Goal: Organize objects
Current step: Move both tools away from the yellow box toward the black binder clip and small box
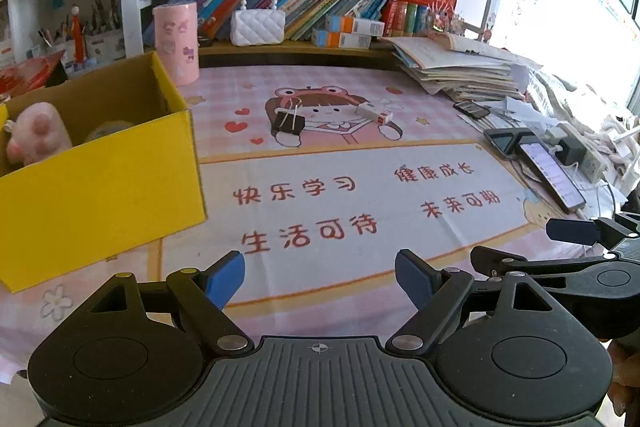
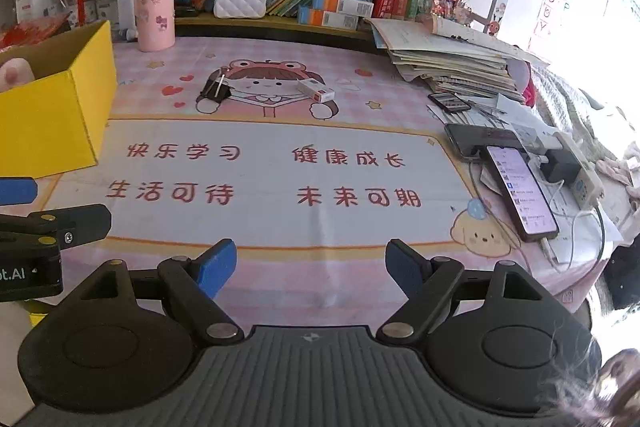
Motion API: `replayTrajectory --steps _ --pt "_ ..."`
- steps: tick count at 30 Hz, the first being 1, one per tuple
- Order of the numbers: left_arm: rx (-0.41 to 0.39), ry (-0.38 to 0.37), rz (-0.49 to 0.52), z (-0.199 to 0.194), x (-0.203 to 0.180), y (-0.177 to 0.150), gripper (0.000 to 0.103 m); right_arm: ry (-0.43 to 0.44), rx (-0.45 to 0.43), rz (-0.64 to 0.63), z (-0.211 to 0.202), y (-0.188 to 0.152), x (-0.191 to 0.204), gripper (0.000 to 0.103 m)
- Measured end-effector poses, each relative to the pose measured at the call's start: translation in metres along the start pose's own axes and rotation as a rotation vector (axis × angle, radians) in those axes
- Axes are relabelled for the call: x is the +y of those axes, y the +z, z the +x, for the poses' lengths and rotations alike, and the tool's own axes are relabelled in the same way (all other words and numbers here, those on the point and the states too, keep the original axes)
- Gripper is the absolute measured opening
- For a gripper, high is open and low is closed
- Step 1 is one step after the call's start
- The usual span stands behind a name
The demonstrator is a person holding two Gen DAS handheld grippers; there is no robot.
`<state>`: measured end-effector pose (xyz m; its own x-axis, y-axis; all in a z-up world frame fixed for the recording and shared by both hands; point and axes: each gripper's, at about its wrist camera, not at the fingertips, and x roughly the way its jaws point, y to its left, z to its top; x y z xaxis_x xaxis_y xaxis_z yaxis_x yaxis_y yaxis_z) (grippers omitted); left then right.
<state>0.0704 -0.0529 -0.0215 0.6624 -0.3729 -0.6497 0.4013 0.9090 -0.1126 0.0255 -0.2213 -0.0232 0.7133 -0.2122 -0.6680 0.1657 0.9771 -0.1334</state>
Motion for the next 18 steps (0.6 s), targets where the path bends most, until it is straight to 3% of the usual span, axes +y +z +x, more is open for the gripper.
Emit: replayTrajectory --steps 11,18 --pt "0.010 0.032 -0.038 0.054 -0.020 0.036 0.084 0.050 0.013 -0.039 0.054 0.041 -0.034 0.081" --pt "0.004 0.069 -0.076 0.091 -0.024 0.066 0.084 0.122 -0.008 -0.059 0.095 0.071 -0.052 0.075"
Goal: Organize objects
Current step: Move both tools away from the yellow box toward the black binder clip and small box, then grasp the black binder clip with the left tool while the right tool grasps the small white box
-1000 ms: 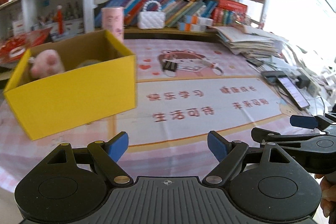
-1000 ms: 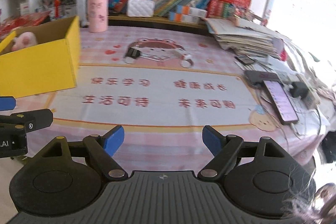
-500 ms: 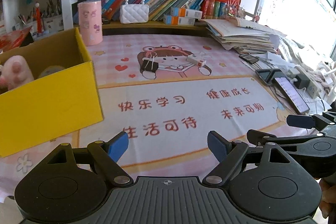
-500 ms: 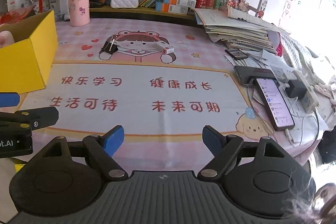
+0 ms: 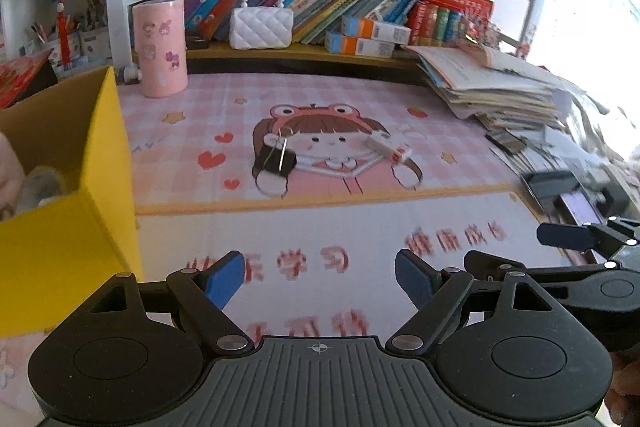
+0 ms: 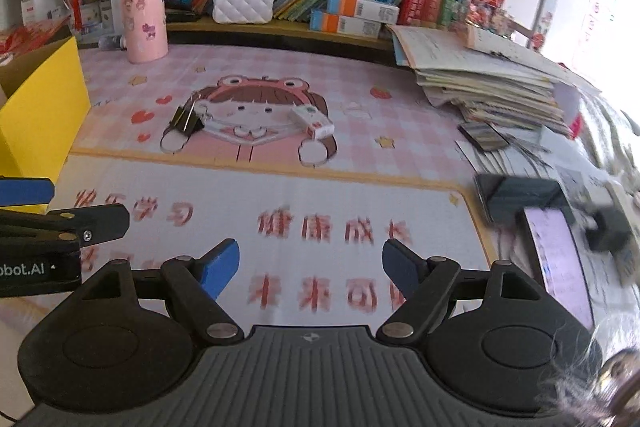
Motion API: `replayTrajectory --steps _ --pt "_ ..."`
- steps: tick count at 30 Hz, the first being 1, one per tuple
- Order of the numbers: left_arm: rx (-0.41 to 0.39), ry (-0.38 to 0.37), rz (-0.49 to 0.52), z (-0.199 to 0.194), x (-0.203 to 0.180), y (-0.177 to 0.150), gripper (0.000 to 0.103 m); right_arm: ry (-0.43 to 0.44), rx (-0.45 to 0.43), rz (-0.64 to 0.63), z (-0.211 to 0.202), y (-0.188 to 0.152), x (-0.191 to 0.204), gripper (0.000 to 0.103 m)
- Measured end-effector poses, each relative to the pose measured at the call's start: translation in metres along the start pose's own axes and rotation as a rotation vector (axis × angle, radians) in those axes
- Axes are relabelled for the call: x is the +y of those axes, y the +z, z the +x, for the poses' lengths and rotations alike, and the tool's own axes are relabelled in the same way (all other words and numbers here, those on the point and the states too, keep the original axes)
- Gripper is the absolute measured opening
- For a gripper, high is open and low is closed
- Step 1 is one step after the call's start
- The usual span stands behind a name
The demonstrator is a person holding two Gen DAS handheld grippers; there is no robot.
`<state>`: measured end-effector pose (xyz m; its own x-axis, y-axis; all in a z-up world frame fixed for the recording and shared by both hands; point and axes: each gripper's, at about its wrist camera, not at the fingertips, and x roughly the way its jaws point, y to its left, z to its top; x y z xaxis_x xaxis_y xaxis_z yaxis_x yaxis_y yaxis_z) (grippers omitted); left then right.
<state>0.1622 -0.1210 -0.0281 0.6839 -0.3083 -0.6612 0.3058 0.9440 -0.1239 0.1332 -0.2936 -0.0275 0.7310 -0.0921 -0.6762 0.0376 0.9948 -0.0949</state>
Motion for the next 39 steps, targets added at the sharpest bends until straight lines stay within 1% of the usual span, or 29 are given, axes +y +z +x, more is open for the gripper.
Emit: replayTrajectory --steps 3,7,11,13,17,20,25,31,33,34,35,37,39 --pt "-0.009 0.026 -0.008 0.016 -0.001 0.013 0.084 0.026 -0.008 -0.014 0.018 0.013 -0.008 0.072" --pt "-0.018 0.071 -0.013 0.039 -0.003 0.030 0.081 0.057 -0.021 -0.031 0.046 0.031 -0.016 0.066" --pt "-0.014 0.106 -0.016 0.065 -0.002 0.042 0.080 0.082 -0.032 -0.037 0.078 0.050 -0.023 0.062" --pt "-0.002 0.118 -0.027 0.080 0.001 0.048 0.079 0.091 -0.035 -0.045 0.091 0.058 -0.026 0.058" --pt "0.011 0.145 -0.039 0.107 0.005 0.056 0.076 0.120 -0.031 -0.045 0.118 0.073 -0.033 0.057" --pt "0.016 0.167 -0.031 0.125 0.007 0.062 0.075 0.137 -0.023 -0.041 0.136 0.082 -0.038 0.057" --pt "0.029 0.187 0.004 0.153 0.013 0.067 0.068 0.158 -0.009 -0.059 0.159 0.089 -0.041 0.057" --pt "0.034 0.186 0.064 0.172 0.019 0.069 0.066 0.196 -0.014 -0.060 0.174 0.096 -0.046 0.057" --pt "0.027 0.177 0.054 0.173 0.021 0.070 0.063 0.211 -0.018 -0.066 0.179 0.099 -0.046 0.057" --pt "0.025 0.166 0.048 0.174 0.022 0.070 0.059 0.216 -0.017 -0.070 0.183 0.100 -0.046 0.057" --pt "0.022 0.159 0.050 0.174 0.021 0.070 0.051 0.222 -0.015 -0.071 0.186 0.101 -0.046 0.057" --pt "0.018 0.147 0.063 0.173 0.019 0.070 0.042 0.231 -0.009 -0.069 0.192 0.104 -0.047 0.057" --pt "0.023 0.148 0.058 0.173 0.019 0.071 0.042 0.237 -0.005 -0.067 0.197 0.105 -0.046 0.057"
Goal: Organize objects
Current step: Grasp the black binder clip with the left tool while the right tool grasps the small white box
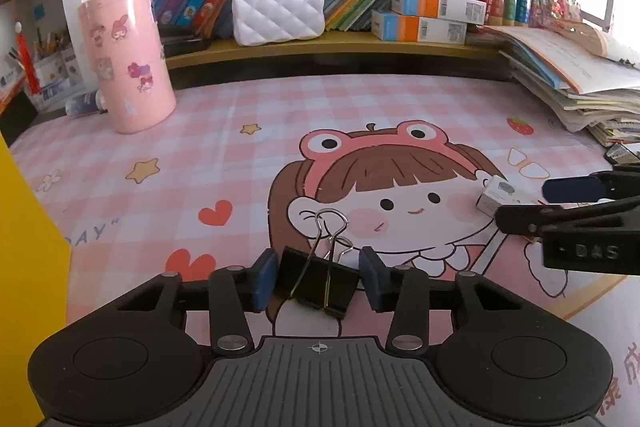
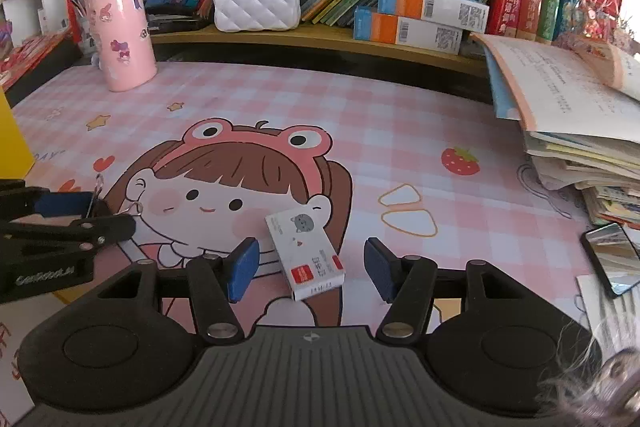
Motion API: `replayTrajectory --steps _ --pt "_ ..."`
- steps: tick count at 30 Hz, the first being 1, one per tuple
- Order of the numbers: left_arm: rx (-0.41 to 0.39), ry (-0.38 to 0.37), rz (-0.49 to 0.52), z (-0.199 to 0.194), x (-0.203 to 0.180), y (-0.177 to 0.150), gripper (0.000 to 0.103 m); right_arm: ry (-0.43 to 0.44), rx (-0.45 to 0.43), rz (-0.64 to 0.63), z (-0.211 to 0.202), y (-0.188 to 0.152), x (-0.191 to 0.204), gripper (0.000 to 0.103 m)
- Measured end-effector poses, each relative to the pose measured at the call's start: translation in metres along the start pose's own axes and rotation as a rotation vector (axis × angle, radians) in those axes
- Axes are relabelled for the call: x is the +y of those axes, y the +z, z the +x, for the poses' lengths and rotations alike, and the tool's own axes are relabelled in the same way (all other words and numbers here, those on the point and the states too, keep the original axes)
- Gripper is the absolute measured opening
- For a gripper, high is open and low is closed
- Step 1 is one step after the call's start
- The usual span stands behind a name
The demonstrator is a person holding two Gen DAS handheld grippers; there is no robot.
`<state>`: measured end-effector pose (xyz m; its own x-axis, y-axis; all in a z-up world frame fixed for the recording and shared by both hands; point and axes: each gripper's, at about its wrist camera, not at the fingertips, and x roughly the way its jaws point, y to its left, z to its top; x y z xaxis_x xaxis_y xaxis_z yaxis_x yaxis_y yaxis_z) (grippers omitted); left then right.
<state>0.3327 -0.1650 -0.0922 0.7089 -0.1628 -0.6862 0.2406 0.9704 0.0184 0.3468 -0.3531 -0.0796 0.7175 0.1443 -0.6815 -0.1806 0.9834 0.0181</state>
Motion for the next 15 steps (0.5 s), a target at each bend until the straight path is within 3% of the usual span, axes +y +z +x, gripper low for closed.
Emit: replayTrajectory --steps 3,6,7,15 --pt "0.012 0.000 -0.020 -0.003 0.001 0.000 0.042 0.005 0.017 0.007 0.008 0.001 -0.002 0.049" --pt "0.008 -0.007 -0.039 -0.010 0.003 -0.001 0.042 0.015 0.015 -0.001 0.010 0.001 -0.002 0.030" --pt "0.006 -0.010 -0.047 -0.013 0.003 -0.002 0.042 0.012 0.017 -0.011 0.009 0.001 -0.001 0.028" --pt "-0.032 -0.063 -0.079 -0.050 0.002 -0.006 0.042 -0.004 0.008 0.074 -0.017 -0.004 0.003 0.028"
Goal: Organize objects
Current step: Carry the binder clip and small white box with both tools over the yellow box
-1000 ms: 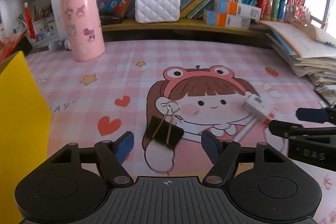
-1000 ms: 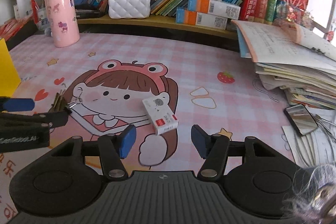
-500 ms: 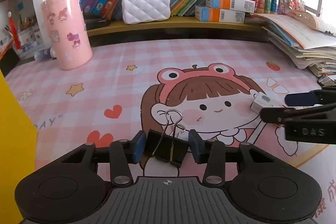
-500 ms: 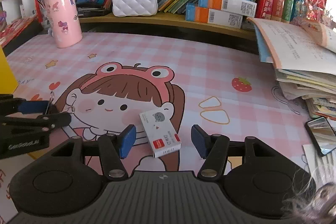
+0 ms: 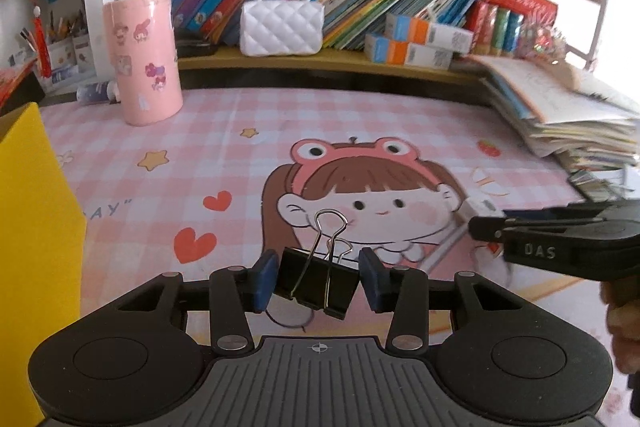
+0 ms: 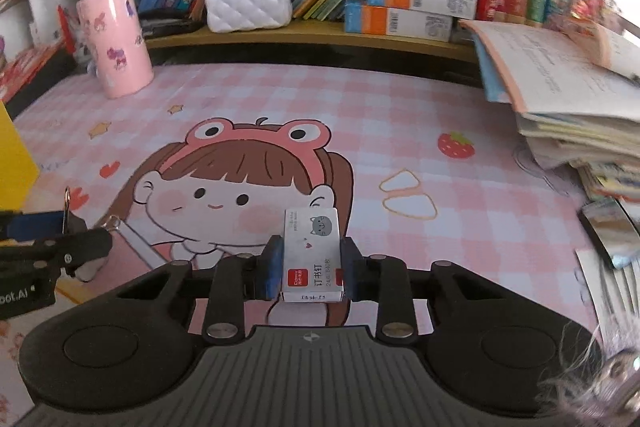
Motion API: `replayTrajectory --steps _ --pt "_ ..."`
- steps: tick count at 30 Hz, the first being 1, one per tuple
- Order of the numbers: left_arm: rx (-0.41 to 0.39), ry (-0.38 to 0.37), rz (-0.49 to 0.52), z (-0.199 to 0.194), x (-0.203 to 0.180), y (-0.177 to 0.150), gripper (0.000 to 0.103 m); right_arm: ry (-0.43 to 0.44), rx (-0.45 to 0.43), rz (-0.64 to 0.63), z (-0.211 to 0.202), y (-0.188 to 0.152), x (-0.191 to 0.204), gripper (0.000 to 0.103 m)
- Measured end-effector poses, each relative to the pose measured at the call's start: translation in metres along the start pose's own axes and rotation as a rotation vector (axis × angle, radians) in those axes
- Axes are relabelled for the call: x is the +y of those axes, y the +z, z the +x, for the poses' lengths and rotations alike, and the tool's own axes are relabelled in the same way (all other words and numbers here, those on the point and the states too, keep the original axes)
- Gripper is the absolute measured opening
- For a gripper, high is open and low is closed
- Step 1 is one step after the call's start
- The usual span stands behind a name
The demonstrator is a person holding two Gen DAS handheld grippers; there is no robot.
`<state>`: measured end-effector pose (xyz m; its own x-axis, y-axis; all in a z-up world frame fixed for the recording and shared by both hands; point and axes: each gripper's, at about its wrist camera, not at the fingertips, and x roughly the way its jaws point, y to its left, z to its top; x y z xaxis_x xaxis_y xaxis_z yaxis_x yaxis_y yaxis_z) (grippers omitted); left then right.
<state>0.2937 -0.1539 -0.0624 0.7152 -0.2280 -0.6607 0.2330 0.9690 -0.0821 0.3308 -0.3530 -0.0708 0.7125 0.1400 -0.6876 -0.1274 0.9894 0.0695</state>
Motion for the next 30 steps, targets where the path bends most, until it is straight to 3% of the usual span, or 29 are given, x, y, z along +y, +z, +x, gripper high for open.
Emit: replayTrajectory --steps 14,21,30 --pt "-0.076 -0.079 -0.009 -0.107 0.013 -0.040 0.042 -0.018 -0.012 0.056 -0.099 -0.039 0.050 0.028" --pt "-0.058 -0.049 -0.088 -0.157 0.044 -0.075 0.042 0.011 0.001 0.074 -0.140 -0.072 0.099 0.028" --pt "-0.073 0.011 -0.141 -0.203 0.088 -0.103 0.042 0.088 0.019 -0.046 -0.162 -0.096 0.175 0.028"
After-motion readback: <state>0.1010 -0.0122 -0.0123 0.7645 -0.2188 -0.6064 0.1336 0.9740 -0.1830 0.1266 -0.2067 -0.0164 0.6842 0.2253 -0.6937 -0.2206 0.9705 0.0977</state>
